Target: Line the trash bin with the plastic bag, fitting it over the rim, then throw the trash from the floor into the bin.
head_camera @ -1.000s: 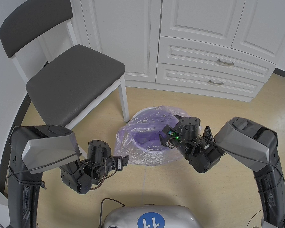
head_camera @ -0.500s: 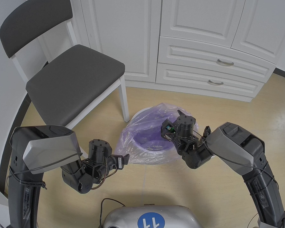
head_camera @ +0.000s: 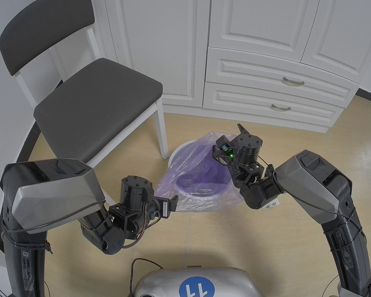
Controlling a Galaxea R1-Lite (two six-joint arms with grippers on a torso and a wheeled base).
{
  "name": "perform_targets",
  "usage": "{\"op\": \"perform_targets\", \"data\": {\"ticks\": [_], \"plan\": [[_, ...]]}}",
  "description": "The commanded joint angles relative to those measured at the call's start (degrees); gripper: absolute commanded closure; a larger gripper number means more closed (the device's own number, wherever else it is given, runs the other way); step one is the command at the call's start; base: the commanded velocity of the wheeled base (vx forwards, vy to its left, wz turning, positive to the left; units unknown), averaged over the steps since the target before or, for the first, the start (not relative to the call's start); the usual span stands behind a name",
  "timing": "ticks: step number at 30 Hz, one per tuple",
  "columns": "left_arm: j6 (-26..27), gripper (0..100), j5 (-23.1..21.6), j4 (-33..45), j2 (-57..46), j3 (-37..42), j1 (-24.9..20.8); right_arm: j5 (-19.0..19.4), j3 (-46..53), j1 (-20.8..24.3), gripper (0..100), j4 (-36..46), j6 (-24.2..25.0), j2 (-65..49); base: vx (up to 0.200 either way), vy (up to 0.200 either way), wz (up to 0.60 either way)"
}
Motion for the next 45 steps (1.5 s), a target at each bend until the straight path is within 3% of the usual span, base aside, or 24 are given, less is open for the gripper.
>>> {"op": "perform_targets", "data": {"ticks": [1,10,18,25,32,41,45], "plan": [[2.9,0,0.5,0.0,-0.9,-1.4,-2.5,0.1,-0.6,0.5,0,0.0,0.2,-1.2,0.0,0.0,0.0],[5.1,0,2.9,7.8,2.6,-12.0,-4.1,-2.2,-7.8,2.6,0,0.0,6.3,0.4,0.0,0.0,0.0],[6.7,0,10.1,7.9,7.0,-19.6,-2.3,-2.7,-11.2,0.6,0,-3.2,6.5,2.5,0.0,0.0,0.0],[6.6,0,11.6,7.5,7.2,-24.0,1.4,-2.7,-10.7,-0.2,0,-4.5,6.4,2.8,0.0,0.0,0.0],[5.1,0,11.6,6.4,7.5,-26.4,3.5,-1.9,-2.3,0.4,0,-5.3,6.2,-1.1,0.0,0.0,0.0],[3.4,0,11.7,6.6,12.3,-34.6,4.6,0.3,19.2,2.0,0,-10.4,6.4,-9.6,0.0,0.0,0.0],[3.3,0,11.7,7.0,14.3,-37.8,5.7,-0.1,21.4,0.6,0,-12.8,6.4,-8.7,0.0,0.0,0.0]]}}
